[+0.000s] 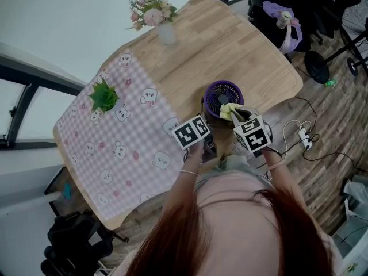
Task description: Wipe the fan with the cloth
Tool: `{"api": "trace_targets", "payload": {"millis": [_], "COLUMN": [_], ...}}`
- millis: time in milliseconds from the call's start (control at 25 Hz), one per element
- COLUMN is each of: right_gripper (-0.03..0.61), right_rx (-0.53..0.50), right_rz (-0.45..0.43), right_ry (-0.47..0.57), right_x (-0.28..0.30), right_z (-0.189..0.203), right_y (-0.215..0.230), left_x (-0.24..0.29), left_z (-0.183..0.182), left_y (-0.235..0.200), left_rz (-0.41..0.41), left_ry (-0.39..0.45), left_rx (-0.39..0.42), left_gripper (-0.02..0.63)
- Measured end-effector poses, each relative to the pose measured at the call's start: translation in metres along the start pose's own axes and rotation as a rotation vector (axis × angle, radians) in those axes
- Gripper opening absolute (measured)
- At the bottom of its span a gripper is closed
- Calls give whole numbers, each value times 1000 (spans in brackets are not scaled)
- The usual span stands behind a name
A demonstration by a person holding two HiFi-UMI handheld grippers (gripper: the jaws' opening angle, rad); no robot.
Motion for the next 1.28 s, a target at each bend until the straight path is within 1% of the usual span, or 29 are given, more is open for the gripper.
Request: {"api": "trace_targets", "payload": {"millis": [560,1080,1280], "right_gripper": [26,26,26], "right_rx": [2,-4,-24], "right_rz": [-60,-86,-91], "right_ry": [12,9,10], "right_x": [5,11,14], "right_z": [-4,-9,-11], "right_y": [-13,-26,-29], "left_x": [0,0,0], "left_z": [0,-1,-1], "left_y": [0,-1,-2], "left_rz": [3,11,25], "left_ry": [-3,-8,-10], "left_rx": [6,14,9], "left_gripper": [57,57,57]}}
Point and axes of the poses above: the fingertips, and each gripper's own axes: x forward along the fingers, y to its right, z out of its underside, the point moved 10 cm from there along -x, backward along the fingers, and after that the axes turned 14 degrees about y, right-handed, at the moved point
